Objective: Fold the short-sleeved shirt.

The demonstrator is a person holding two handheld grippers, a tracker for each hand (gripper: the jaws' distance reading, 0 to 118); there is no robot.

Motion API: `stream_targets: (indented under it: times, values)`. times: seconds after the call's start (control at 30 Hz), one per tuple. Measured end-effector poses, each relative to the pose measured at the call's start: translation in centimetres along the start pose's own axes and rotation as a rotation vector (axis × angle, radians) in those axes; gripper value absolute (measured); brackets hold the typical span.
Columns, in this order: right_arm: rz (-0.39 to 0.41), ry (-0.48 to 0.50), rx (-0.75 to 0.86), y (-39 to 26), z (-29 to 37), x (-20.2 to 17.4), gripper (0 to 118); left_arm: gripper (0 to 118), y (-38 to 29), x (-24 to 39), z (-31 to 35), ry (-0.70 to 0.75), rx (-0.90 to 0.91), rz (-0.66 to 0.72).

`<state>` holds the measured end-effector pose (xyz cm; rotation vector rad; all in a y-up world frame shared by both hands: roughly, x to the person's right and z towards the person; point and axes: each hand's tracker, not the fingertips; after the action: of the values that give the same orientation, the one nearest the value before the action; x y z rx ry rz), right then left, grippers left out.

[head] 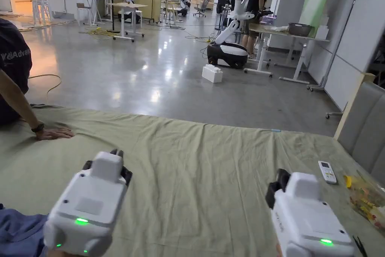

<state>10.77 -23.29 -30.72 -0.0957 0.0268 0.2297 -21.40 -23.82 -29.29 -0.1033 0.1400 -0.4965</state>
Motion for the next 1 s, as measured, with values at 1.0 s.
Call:
stream_targets:
  times: [1.0]
  values:
    - [-0.237,-0.067,-0.01,-0.9,1.3,-0.5,0,6,-0.9,-2.1,0.0,-0.027,-0.019,0.567]
